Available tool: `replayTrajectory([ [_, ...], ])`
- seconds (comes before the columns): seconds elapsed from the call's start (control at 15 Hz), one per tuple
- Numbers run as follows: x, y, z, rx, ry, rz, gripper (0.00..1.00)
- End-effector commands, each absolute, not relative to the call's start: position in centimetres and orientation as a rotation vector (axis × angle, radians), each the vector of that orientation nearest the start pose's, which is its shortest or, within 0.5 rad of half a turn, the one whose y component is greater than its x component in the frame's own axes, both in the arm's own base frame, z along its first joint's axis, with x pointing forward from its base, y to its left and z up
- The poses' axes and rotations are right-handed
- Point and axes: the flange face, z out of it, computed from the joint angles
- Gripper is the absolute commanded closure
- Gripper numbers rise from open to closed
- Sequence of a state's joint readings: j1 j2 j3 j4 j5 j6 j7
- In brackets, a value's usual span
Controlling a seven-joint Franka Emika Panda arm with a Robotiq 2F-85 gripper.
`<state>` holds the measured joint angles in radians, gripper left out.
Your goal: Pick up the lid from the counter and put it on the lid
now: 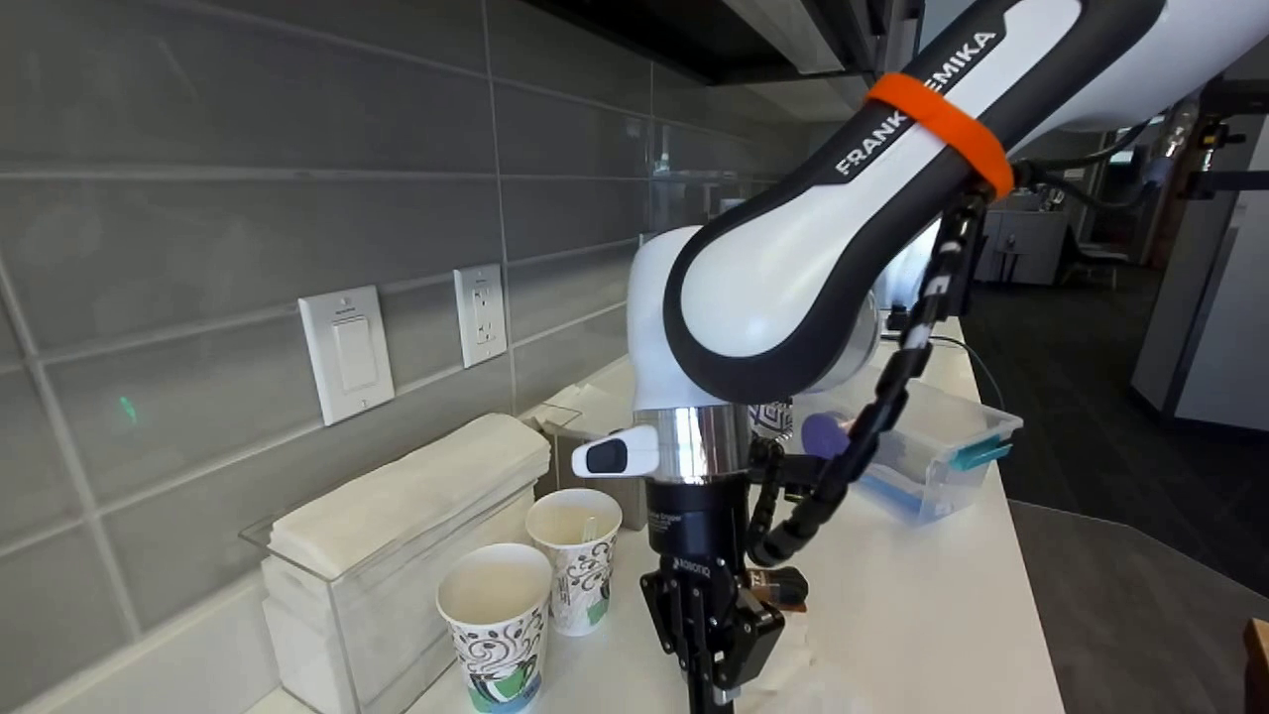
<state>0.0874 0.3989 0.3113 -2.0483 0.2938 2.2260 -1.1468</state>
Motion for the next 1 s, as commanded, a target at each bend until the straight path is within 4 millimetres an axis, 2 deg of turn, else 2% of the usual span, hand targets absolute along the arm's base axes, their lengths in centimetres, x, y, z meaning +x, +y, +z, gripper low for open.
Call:
replayTrajectory([
  [0.0,52.2,22.1,27.1,-2.222,-1.655,0.101,0.96],
  [0.2,52.2,21.2,28.6,-2.263,-1.614,0.107,0.96],
  [0.47,51.7,20.8,29.0,-2.294,-1.530,0.141,0.96],
  [0.53,51.5,20.6,29.0,-2.333,-1.489,0.151,0.59],
  [0.67,50.8,19.8,29.0,-2.406,-1.353,0.145,0.51],
  [0.93,47.8,16.3,29.6,-2.526,-1.079,0.169,0.20],
])
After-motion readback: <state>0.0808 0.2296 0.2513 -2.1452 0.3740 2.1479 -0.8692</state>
